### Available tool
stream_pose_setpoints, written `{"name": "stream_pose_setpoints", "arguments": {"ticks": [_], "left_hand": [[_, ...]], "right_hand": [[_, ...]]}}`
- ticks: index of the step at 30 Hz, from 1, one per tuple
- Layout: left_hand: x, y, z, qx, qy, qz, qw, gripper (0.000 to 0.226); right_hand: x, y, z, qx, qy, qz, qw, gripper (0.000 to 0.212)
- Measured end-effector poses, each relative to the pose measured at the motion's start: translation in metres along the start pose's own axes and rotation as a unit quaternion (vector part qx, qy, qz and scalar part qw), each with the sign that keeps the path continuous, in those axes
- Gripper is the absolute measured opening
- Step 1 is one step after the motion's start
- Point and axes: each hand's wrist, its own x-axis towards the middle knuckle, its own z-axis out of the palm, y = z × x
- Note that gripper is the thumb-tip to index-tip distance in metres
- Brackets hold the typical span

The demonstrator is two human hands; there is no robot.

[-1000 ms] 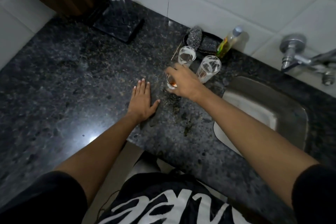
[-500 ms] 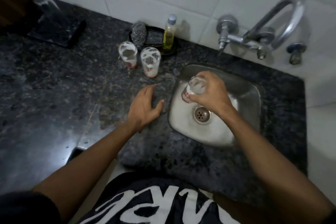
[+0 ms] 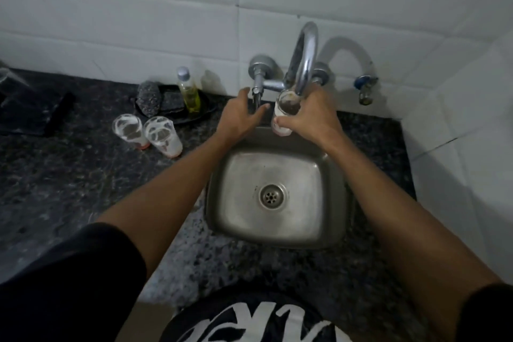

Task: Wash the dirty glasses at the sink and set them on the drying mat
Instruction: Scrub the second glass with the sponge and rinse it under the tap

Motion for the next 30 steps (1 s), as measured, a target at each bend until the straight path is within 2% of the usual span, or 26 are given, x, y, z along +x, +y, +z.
{"name": "stream_pose_setpoints", "arguments": {"ticks": [3,6,9,12,16,24,27,28,30], "left_hand": [[0.014,0.008,0.011,-0.05,0.034,-0.026,0.998,0.047],[0.021,0.0,0.022,-0.118,0.044,-0.061,0.99,0.043],[0.026,-0.012,0.033,-0.292,0.028,-0.104,0.95,0.042],[0.021,-0.001,0.03,-0.37,0.028,-0.134,0.919,0.034],[0.019,0.003,0.029,-0.408,0.024,-0.152,0.9,0.025],[0.018,0.004,0.027,-0.414,0.008,-0.16,0.896,0.019],[0.016,0.006,0.027,-0.404,-0.034,-0.219,0.888,0.042],[0.012,0.011,0.027,-0.409,-0.083,-0.251,0.873,0.054],[-0.001,0.022,0.029,-0.448,-0.222,-0.295,0.814,0.066]], "right_hand": [[0.001,0.0,-0.006,0.009,0.002,-0.001,1.0,0.054],[-0.002,0.0,-0.01,0.005,0.007,-0.005,1.0,0.058],[-0.008,0.001,-0.012,0.007,0.011,-0.014,1.0,0.06],[-0.012,-0.001,-0.011,0.002,0.011,-0.028,1.0,0.059],[-0.016,-0.001,-0.01,0.001,0.014,-0.031,0.999,0.062],[-0.021,-0.003,-0.013,0.013,0.009,-0.034,0.999,0.061],[-0.023,-0.002,-0.012,0.019,0.016,-0.041,0.999,0.058],[-0.024,-0.001,-0.011,0.025,0.02,-0.044,0.999,0.057],[-0.026,-0.001,-0.008,0.034,0.024,-0.055,0.998,0.056]]}}
